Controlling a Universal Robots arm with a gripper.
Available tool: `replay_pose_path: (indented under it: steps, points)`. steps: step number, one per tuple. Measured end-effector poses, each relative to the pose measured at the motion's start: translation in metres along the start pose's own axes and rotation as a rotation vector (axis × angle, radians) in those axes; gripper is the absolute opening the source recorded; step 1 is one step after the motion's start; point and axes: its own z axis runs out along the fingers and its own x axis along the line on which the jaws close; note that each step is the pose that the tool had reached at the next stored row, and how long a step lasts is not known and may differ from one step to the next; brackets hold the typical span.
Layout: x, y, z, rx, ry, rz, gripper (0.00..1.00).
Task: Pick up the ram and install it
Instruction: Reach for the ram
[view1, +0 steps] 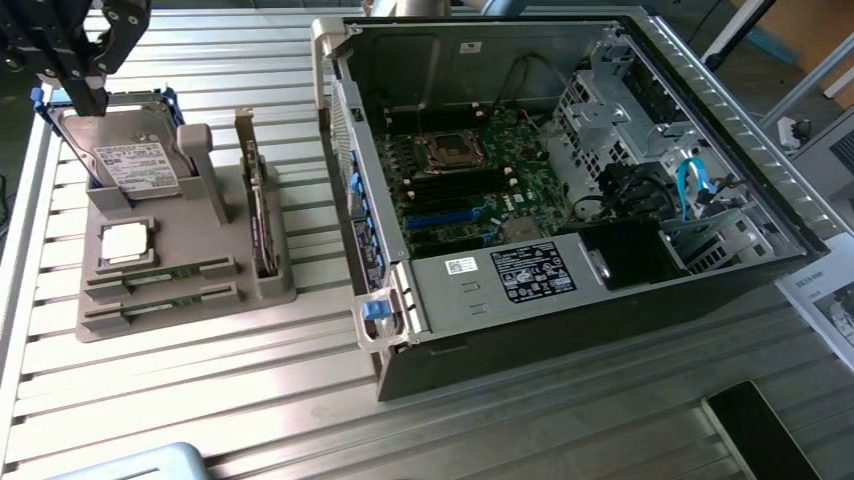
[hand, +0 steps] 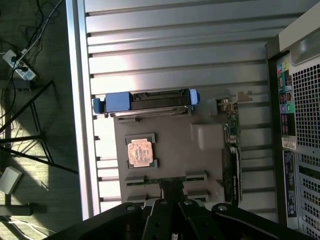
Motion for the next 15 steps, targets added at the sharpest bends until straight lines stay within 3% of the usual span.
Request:
replay_pose_path:
  steps: [15]
  points:
    - [-0.002,-0.0222,-0.0004,0.0009,-0.0001,0.000,0.11]
